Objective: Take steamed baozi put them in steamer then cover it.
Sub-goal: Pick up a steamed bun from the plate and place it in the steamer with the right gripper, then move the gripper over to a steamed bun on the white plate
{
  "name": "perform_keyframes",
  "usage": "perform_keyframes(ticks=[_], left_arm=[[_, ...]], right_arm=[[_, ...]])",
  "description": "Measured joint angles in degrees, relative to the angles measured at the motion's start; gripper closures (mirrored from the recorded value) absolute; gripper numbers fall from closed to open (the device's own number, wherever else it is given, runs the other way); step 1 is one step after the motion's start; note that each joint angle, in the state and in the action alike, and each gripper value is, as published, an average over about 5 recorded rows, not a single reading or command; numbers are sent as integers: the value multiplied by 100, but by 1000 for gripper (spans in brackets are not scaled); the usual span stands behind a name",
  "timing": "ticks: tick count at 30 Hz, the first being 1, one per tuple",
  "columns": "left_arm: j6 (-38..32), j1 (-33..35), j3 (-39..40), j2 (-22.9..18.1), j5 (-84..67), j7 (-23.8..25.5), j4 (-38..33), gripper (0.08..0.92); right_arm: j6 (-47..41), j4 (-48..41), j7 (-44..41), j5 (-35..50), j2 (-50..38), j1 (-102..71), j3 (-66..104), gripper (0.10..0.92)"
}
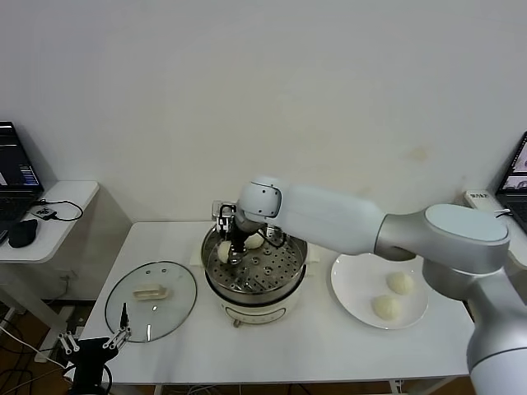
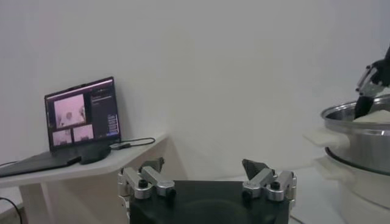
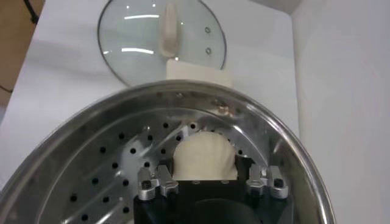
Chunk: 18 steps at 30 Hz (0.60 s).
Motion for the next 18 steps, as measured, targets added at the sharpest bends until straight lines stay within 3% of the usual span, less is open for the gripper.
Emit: perform_keyframes(ticks=[5, 18], left_arm=[[2, 8, 2, -9, 8, 2, -46, 177], [88, 9, -8, 36, -3, 28, -163, 177]], right_arm=[[-39, 91, -57, 4, -71, 59, 1, 212], [384, 983, -1002, -475, -1260, 965, -194, 203]])
